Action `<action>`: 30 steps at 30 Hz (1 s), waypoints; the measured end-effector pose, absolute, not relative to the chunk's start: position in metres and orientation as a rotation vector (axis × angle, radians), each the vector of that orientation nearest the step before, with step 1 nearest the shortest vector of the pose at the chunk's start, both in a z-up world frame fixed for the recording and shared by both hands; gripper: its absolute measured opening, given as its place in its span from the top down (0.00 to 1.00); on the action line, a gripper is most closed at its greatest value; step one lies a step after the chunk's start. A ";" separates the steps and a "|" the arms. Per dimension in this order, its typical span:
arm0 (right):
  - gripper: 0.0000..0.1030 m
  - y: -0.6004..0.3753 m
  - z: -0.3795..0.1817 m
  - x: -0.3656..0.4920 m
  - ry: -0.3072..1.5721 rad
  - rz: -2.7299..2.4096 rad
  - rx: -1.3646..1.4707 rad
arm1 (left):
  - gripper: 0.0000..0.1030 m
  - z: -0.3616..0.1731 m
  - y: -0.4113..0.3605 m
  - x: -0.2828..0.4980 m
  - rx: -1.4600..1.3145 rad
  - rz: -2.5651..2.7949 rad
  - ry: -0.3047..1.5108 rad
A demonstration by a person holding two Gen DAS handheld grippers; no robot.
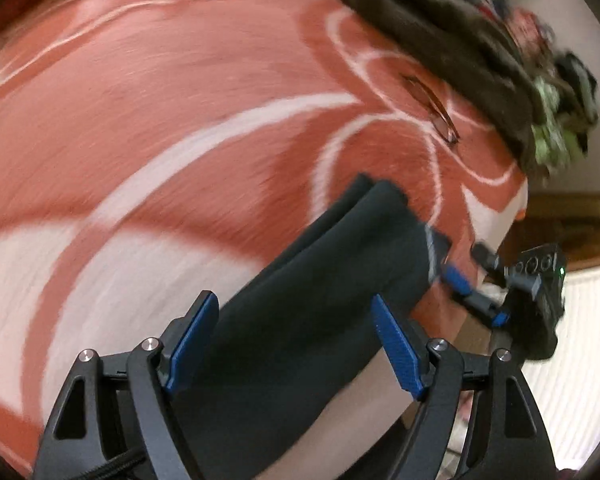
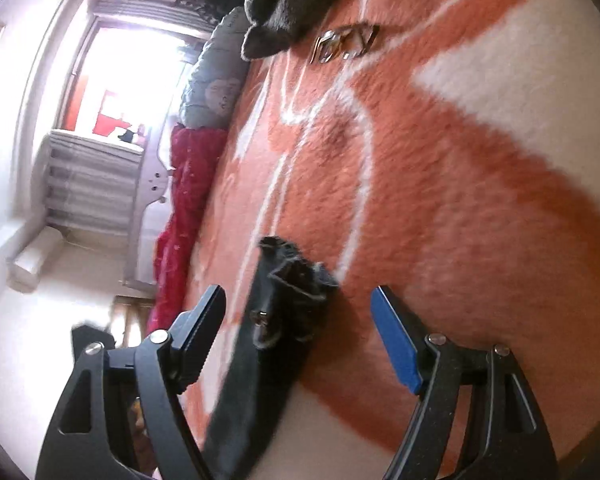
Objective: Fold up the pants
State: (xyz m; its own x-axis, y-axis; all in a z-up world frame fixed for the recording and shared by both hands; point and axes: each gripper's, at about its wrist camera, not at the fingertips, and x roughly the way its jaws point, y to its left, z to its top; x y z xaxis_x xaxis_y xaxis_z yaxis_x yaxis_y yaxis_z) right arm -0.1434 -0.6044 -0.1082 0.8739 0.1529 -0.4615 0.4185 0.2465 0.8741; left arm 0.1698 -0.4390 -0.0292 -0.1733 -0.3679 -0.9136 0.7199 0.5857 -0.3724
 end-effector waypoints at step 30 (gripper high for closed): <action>0.66 -0.586 -0.121 -0.116 0.589 -0.116 1.256 | 0.30 -0.074 -0.519 0.164 0.672 -1.215 1.384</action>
State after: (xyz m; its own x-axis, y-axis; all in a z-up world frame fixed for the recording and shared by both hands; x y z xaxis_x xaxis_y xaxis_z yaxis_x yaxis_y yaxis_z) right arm -0.1156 -0.5857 -0.1213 0.8471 0.2318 -0.4782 0.3958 0.3252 0.8588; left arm 0.1639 -0.5194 -0.0741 -0.2173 -0.2396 -0.9462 0.9072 0.3081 -0.2864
